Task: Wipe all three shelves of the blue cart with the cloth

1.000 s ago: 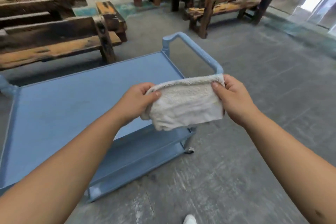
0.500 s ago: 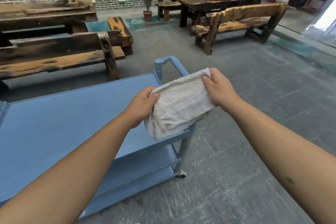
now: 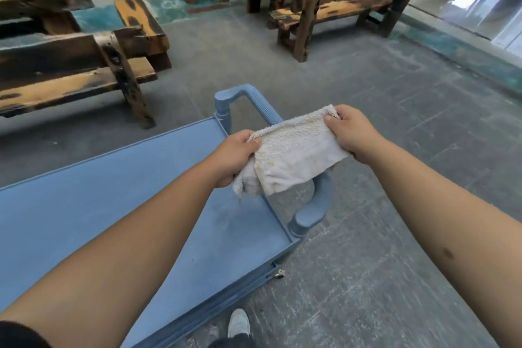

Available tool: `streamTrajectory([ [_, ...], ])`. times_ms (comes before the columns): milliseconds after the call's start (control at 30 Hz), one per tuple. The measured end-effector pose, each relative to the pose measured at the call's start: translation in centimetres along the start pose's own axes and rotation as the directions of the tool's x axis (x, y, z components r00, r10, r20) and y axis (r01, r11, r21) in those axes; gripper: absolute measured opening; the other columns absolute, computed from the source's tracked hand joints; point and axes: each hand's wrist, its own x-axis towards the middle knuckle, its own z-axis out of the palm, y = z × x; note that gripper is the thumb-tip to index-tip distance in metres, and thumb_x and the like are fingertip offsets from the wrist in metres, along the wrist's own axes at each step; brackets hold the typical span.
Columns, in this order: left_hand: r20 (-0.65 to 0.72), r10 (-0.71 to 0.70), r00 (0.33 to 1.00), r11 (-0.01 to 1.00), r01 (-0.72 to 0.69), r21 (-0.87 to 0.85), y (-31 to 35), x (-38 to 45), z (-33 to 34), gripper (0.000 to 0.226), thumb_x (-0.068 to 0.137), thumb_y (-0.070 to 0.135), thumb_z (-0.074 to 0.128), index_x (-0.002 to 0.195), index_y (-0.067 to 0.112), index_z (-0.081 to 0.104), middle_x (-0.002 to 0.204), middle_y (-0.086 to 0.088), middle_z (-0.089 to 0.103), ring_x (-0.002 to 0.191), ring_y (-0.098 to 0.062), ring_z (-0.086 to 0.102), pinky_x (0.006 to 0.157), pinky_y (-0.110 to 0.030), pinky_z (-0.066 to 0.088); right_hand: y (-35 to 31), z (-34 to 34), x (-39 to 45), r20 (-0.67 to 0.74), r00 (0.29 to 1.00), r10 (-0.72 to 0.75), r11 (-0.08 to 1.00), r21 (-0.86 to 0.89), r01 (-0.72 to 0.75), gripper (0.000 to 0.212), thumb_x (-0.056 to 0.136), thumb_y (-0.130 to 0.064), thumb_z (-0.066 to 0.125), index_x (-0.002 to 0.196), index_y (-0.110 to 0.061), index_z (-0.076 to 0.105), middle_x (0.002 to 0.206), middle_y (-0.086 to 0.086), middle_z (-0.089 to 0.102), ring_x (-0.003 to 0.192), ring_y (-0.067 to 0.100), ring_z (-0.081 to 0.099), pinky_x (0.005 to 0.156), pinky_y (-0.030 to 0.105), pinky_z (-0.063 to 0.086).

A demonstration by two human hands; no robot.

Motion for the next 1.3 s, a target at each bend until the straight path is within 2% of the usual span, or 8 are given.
streamTrajectory([
  [133, 0.013, -0.076, 0.997, 0.997, 0.076, -0.023, -1.1, 3.5, 0.2, 0.014, 0.100, 0.024, 0.051, 0.099, 0.017, 0.063, 0.085, -0.003, 0.074, 0.079, -0.018, 0.070, 0.064, -0.032, 0.055, 2.0, 0.8, 2.9, 0.003, 0.998, 0.056, 0.997, -0.045, -0.056, 0.029, 0.096, -0.027, 0.050, 0.087, 0.000, 0.054, 0.076, 0.004, 0.051, 0.071, 0.019, 0.046, 0.066, 0.034, 0.037],
  [233, 0.000, -0.139, 0.990, 0.990, 0.139, -0.037, -2.7, 5.6, 0.7, 0.016, 0.100, 0.024, 0.050, 0.103, 0.014, 0.063, 0.097, -0.010, 0.073, 0.087, -0.024, 0.069, 0.079, -0.042, 0.057, 3.8, 2.0, 4.8, 0.003, 0.997, 0.082, 0.994, -0.071, -0.082, 0.026, 0.096, -0.026, 0.052, 0.072, -0.016, 0.050, 0.070, -0.003, 0.048, 0.071, 0.018, 0.045, 0.064, 0.032, 0.035],
  [367, -0.046, -0.185, 0.982, 0.982, 0.184, -0.035, -5.0, 7.0, 1.4, 0.018, 0.100, 0.027, 0.051, 0.106, 0.015, 0.063, 0.105, -0.010, 0.072, 0.094, -0.024, 0.069, 0.085, -0.042, 0.055, 5.9, 3.8, 6.2, 0.086, 0.987, 0.139, 0.987, -0.097, -0.131, 0.024, 0.096, -0.025, 0.053, 0.079, -0.008, 0.052, 0.075, 0.006, 0.048, 0.071, 0.020, 0.043, 0.062, 0.033, 0.032],
  [667, -0.202, -0.236, 0.950, 0.970, 0.244, 0.016, -7.5, 8.0, 5.2, 0.020, 0.095, 0.046, 0.052, 0.098, 0.029, 0.062, 0.100, 0.004, 0.068, 0.090, -0.017, 0.063, 0.078, -0.035, 0.051, 8.8, 7.3, 5.4, 0.364, 0.845, 0.393, 0.811, 0.297, -0.505, 0.024, 0.090, -0.017, 0.065, 0.073, -0.007, 0.052, 0.063, 0.009, 0.051, 0.059, 0.018, 0.046, 0.054, 0.026, 0.039],
  [800, -0.257, -0.206, 0.944, 0.968, 0.235, 0.089, -6.9, 7.7, 5.7, 0.034, 0.095, 0.041, 0.055, 0.124, 0.025, 0.056, 0.113, 0.005, 0.060, 0.096, -0.010, 0.058, 0.085, -0.031, 0.046, 8.9, 7.2, 5.8, 0.387, 0.843, 0.375, 0.824, 0.277, -0.494, 0.010, 0.085, -0.012, 0.066, 0.082, -0.005, 0.059, 0.067, 0.011, 0.055, 0.062, 0.018, 0.048, 0.060, 0.031, 0.040],
  [967, -0.248, -0.220, 0.943, 0.970, 0.238, 0.044, -5.5, 6.2, 5.5, 0.043, 0.096, 0.041, 0.054, 0.136, 0.028, 0.048, 0.130, 0.002, 0.055, 0.117, -0.017, 0.055, 0.103, -0.043, 0.044, 8.9, 7.1, 5.9, 0.455, 0.803, 0.386, 0.811, 0.247, -0.530, 0.034, 0.084, -0.003, 0.061, 0.053, -0.013, 0.051, 0.047, 0.002, 0.052, 0.044, 0.016, 0.047, 0.044, 0.021, 0.038],
  [1100, -0.271, -0.226, 0.936, 0.972, 0.233, -0.005, -5.0, 5.0, 6.2, 0.043, 0.097, 0.039, 0.054, 0.138, 0.028, 0.046, 0.136, 0.002, 0.053, 0.119, -0.015, 0.054, 0.103, -0.040, 0.043, 8.7, 6.9, 5.6, 0.503, 0.772, 0.389, 0.775, 0.274, -0.569, 0.020, 0.090, -0.016, 0.062, 0.074, -0.004, 0.062, 0.061, 0.008, 0.064, 0.052, 0.017, 0.060, 0.051, 0.024, 0.045],
  [1300, -0.317, -0.153, 0.936, 0.981, 0.182, 0.064, -4.1, 3.8, 7.0, 0.055, 0.097, 0.038, 0.054, 0.148, 0.025, 0.037, 0.148, -0.004, 0.043, 0.131, -0.015, 0.043, 0.095, -0.025, 0.032, 8.5, 5.9, 6.5, 0.403, 0.817, 0.413, 0.823, 0.219, -0.524, 0.053, 0.100, -0.045, 0.042, 0.113, 0.003, 0.058, 0.098, 0.027, 0.063, 0.073, 0.023, 0.056, 0.062, 0.030, 0.041],
])
